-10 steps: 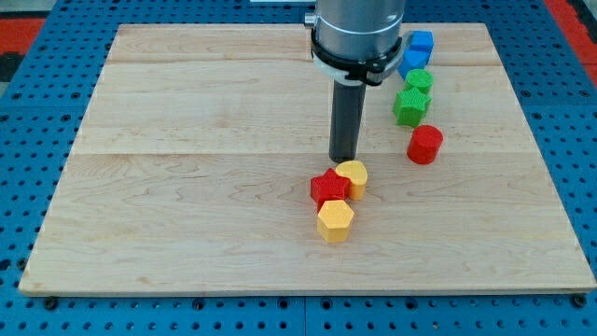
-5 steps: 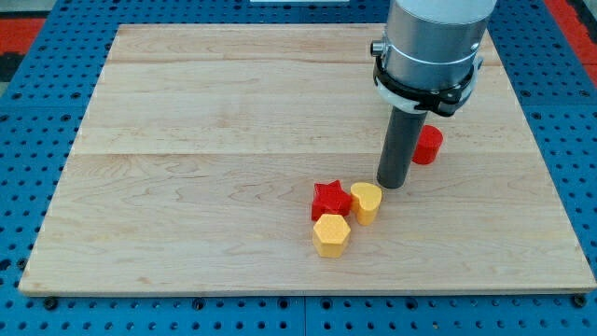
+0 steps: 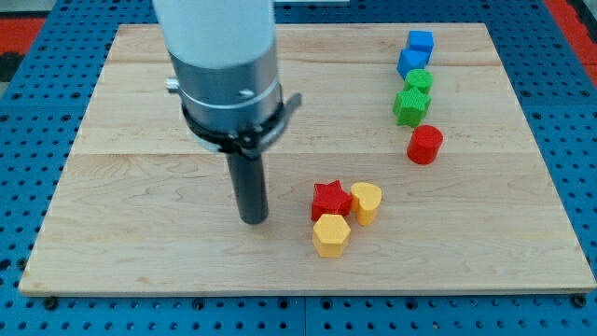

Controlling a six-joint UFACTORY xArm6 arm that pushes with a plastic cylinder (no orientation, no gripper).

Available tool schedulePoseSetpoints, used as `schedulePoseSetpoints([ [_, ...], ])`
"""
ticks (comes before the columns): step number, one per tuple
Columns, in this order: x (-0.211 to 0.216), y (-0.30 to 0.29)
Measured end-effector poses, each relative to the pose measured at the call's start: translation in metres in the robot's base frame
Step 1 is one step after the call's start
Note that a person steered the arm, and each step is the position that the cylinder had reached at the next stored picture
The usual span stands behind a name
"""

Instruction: Move the red star between red circle and yellow heart

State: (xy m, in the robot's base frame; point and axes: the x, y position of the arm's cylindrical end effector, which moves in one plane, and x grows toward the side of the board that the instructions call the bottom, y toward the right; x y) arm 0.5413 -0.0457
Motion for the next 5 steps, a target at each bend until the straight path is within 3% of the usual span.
schedulePoseSetpoints([
  [1, 0.0, 0.001],
  [2, -0.001, 0.037],
  [5, -0.043, 0.075],
])
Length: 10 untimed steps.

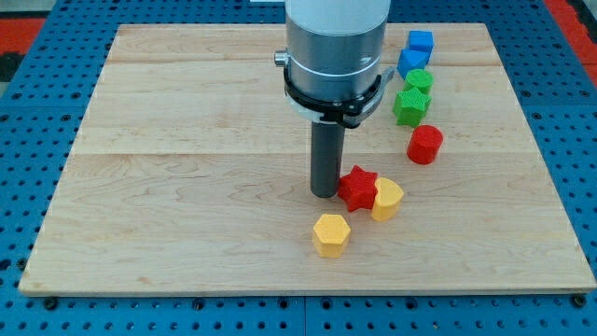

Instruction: Move the red star between red circle and yellow heart

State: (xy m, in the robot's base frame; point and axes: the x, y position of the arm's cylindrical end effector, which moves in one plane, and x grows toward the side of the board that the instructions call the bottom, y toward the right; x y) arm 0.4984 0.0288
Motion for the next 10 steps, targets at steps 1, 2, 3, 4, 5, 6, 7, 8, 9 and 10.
schedulePoseSetpoints([
  [1, -0.005, 0.022],
  [2, -0.011, 0.03],
  [3, -0.02, 0.019],
  [4, -0.013, 0.006],
  [5, 0.008, 0.014],
  [6, 0.014, 0.044],
  [7, 0.012, 0.061],
  [8, 0.009, 0.061],
  [9, 0.009, 0.062],
  [10, 0.009, 0.07],
])
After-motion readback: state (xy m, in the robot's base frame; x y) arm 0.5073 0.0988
